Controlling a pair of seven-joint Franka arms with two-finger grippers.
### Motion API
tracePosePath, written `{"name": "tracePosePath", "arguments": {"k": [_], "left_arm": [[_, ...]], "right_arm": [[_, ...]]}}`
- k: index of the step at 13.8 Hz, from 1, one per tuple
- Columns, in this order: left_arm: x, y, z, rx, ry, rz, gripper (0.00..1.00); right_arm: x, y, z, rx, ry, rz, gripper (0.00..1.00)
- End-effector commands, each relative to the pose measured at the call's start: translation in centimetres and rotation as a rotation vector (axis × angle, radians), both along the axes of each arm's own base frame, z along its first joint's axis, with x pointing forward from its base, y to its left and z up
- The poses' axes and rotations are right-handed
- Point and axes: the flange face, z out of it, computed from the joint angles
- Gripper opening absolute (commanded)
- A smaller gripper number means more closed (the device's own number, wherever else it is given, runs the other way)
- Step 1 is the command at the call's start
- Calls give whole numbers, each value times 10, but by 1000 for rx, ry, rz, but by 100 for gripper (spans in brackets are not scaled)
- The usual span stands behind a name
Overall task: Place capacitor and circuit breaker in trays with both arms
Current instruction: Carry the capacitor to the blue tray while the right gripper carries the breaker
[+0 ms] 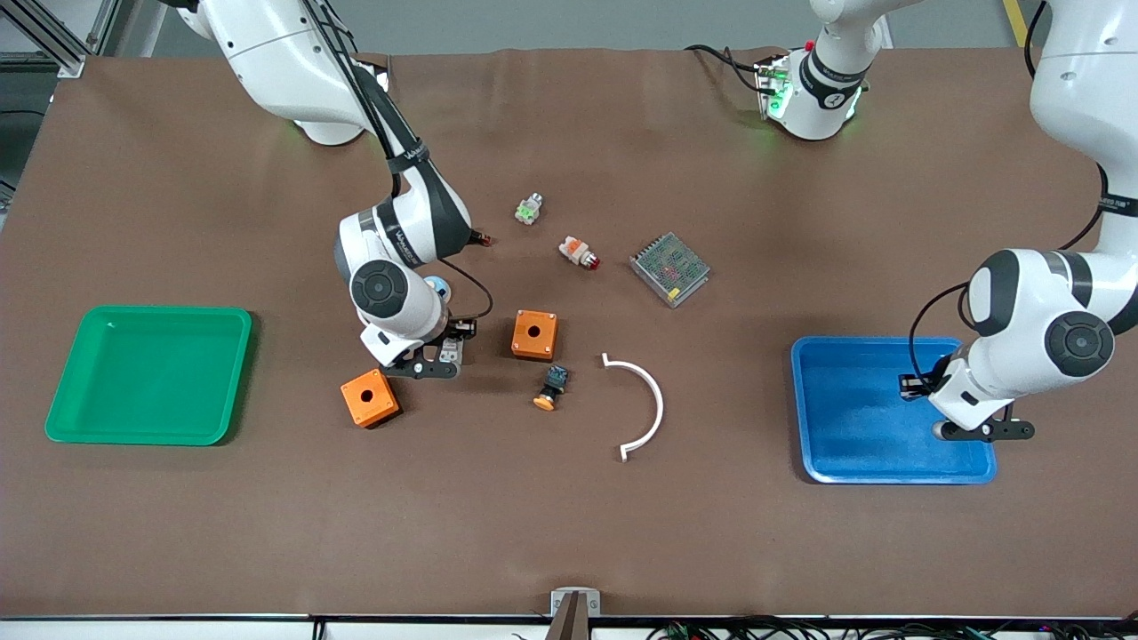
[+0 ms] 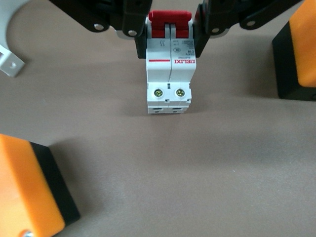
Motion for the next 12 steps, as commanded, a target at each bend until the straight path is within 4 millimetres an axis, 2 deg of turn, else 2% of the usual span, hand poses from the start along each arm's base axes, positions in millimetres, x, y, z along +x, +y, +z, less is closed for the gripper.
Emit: {"name": "tracePosePath", "arguments": {"k": [1, 3, 4, 6, 8, 10, 11, 12], "left_arm": [[2, 16, -12, 13, -15, -95, 0], [2, 25, -23, -1, -21, -135, 0], [1, 35, -28, -7, -20, -160, 0], [2, 39, -30, -10, -21, -206, 0], [3, 44, -35, -17, -33, -256, 0], [2, 63, -39, -22, -46, -291, 2], [2, 62, -38, -22, -48, -294, 18], [2, 61, -38, -25, -49, -288, 48]], "right_arm": [[13, -16, 59, 31, 26, -39, 16], [21, -34, 104, 45, 24, -48, 15], [27, -47, 121, 42, 36, -60, 15], [45, -79, 157, 26, 60, -74, 15], [52, -106, 180, 2, 93, -67, 15], [57, -151, 196, -16, 136, -63, 15], [60, -179, 202, -13, 141, -53, 15], [64, -208, 202, -7, 143, -32, 15]]}}
